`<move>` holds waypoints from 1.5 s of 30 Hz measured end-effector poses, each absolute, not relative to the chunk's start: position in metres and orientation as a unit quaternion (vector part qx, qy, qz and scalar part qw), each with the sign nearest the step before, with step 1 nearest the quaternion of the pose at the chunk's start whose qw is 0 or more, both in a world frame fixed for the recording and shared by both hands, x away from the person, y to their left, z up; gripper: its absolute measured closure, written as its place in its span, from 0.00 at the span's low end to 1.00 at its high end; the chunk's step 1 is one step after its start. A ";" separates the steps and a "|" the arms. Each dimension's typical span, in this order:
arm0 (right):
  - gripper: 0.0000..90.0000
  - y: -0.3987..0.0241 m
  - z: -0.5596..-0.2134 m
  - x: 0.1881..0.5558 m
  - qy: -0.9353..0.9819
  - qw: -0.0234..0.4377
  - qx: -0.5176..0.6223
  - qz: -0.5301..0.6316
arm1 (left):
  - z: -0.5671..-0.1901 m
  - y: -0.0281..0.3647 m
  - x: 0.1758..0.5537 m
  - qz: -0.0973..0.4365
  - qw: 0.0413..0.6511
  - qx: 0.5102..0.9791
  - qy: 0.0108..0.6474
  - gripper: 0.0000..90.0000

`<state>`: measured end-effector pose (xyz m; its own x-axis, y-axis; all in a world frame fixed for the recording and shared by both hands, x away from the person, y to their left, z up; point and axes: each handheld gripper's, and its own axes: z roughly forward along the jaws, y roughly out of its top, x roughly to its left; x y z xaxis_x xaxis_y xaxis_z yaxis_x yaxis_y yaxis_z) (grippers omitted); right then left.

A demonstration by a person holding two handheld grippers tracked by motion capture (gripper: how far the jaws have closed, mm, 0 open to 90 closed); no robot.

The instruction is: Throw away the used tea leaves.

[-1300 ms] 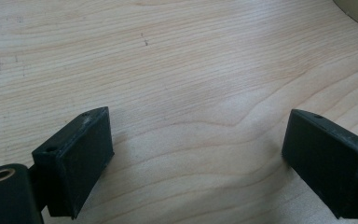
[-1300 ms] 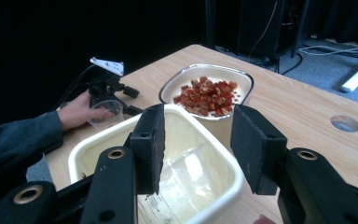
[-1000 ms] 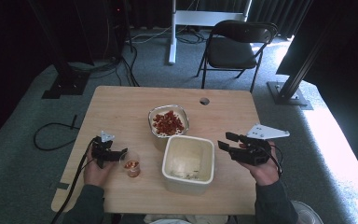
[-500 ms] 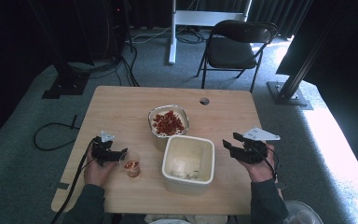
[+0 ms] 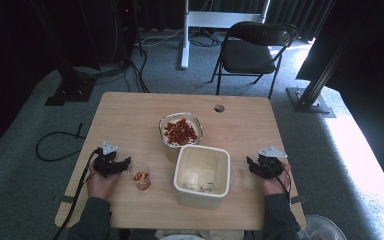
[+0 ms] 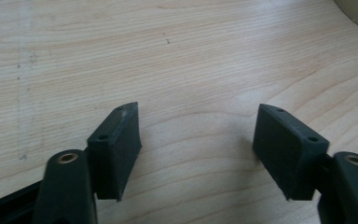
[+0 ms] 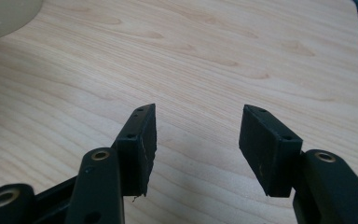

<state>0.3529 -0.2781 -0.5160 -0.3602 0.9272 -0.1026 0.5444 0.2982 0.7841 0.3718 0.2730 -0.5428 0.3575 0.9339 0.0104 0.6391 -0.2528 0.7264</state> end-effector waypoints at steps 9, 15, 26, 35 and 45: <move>0.51 -0.284 -0.529 0.358 0.752 0.257 0.502 0.341 | -0.538 0.277 0.370 0.215 0.312 0.771 0.512 0.50; 0.51 -0.292 -0.536 0.360 0.744 0.239 0.518 0.348 | -0.536 0.278 0.360 0.206 0.339 0.768 0.502 0.49; 0.49 -0.296 -0.546 0.364 0.743 0.231 0.533 0.332 | -0.523 0.294 0.325 0.189 0.407 0.733 0.511 0.34; 0.45 -0.295 -0.548 0.364 0.744 0.232 0.529 0.337 | -0.520 0.296 0.289 0.181 0.432 0.737 0.487 0.30; 0.45 -0.295 -0.548 0.364 0.744 0.233 0.528 0.337 | -0.520 0.281 0.261 0.157 0.456 0.751 0.452 0.29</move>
<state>0.3637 -0.2955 -0.5481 -0.3337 0.9426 0.0101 0.6284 0.2144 0.7478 0.2615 0.2812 -0.5203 0.5423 0.8214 -0.1766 0.5359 -0.1762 0.8257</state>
